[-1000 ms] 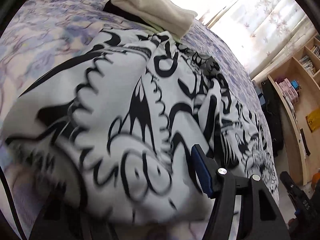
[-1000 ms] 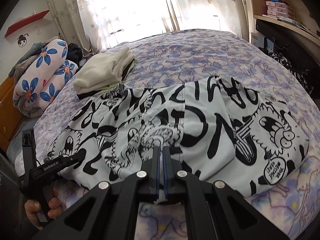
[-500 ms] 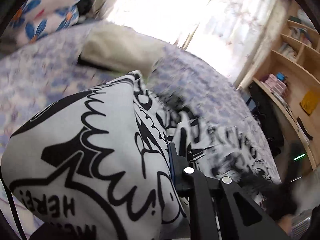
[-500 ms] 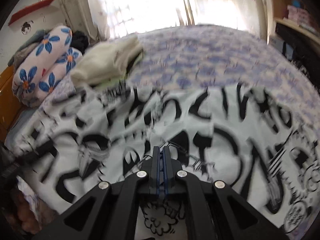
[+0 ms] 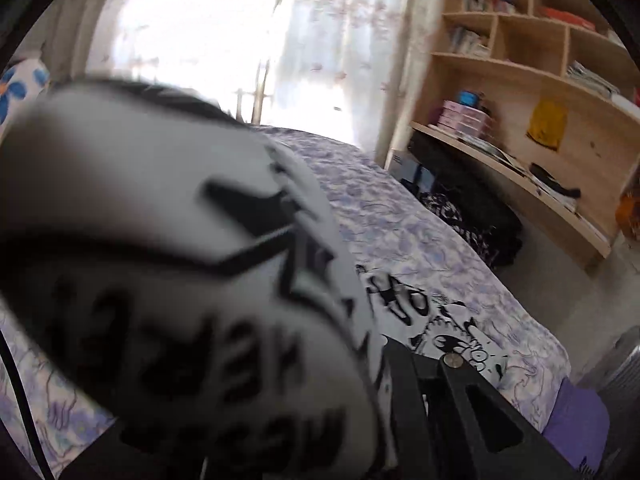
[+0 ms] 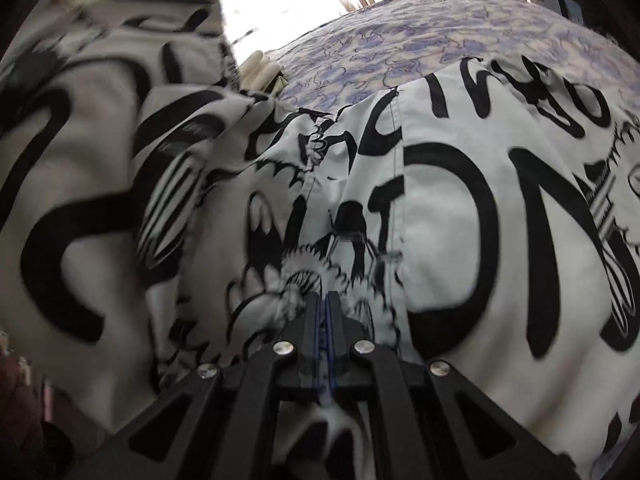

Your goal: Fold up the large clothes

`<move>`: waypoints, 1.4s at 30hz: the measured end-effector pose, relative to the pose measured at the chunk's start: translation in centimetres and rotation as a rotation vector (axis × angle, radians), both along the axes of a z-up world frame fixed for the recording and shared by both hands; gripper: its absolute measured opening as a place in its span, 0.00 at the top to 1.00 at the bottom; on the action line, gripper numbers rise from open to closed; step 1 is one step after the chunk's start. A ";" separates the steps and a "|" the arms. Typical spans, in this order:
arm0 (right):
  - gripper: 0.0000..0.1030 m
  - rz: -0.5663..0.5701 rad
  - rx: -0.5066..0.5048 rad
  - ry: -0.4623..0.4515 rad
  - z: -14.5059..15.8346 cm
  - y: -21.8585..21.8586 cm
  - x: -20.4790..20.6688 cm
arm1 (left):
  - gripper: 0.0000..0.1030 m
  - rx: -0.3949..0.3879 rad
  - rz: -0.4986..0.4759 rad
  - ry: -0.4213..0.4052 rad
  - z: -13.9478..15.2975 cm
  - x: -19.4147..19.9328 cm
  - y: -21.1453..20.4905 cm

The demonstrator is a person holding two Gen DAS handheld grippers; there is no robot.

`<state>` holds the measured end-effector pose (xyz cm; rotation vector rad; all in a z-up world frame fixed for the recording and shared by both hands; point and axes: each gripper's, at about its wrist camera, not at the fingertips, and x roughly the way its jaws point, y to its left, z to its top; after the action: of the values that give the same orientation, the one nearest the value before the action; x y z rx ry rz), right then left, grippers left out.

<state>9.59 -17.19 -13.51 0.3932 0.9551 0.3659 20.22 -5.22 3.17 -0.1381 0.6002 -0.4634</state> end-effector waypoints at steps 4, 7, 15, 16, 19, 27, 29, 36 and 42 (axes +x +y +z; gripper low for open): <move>0.98 -0.050 0.134 -0.024 1.4 -4.2 -4.1 | 0.91 0.017 -0.100 -0.024 0.7 0.3 -5.6; 0.98 -0.151 0.114 -0.061 2.4 -8.3 -7.7 | 0.90 0.031 -0.183 -0.006 -0.3 1.0 -10.6; 0.97 -0.505 0.032 -0.046 2.5 -18.7 -14.0 | 0.87 0.177 -0.317 0.113 -8.8 1.5 -21.9; 0.97 -0.530 0.032 -0.036 2.3 -19.4 -14.2 | 0.87 0.192 -0.327 0.129 -9.8 1.5 -22.8; 0.97 -0.601 0.038 0.021 1.2 -21.2 -14.3 | 0.83 0.260 -0.362 0.135 -11.8 1.1 -24.5; 0.97 -0.625 0.043 0.051 1.9 -22.3 -13.3 | 0.38 0.233 -0.438 0.212 -10.6 -0.8 -21.2; 0.97 -0.630 0.041 0.033 2.9 -22.7 -13.2 | 0.37 0.201 -0.444 0.218 -9.3 -1.9 -19.6; 0.61 -0.575 -0.067 -0.130 9.2 -22.8 -12.0 | 0.31 0.149 -0.323 0.140 -6.1 -4.1 -12.7; 0.54 -0.361 -0.236 -0.207 13.3 -20.9 -7.3 | 0.32 0.110 -0.187 0.154 -4.3 1.1 -9.7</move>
<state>2.27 -38.06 -0.21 0.2976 0.6973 -0.0361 21.29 -14.90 -1.13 -0.0130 0.7925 -0.6029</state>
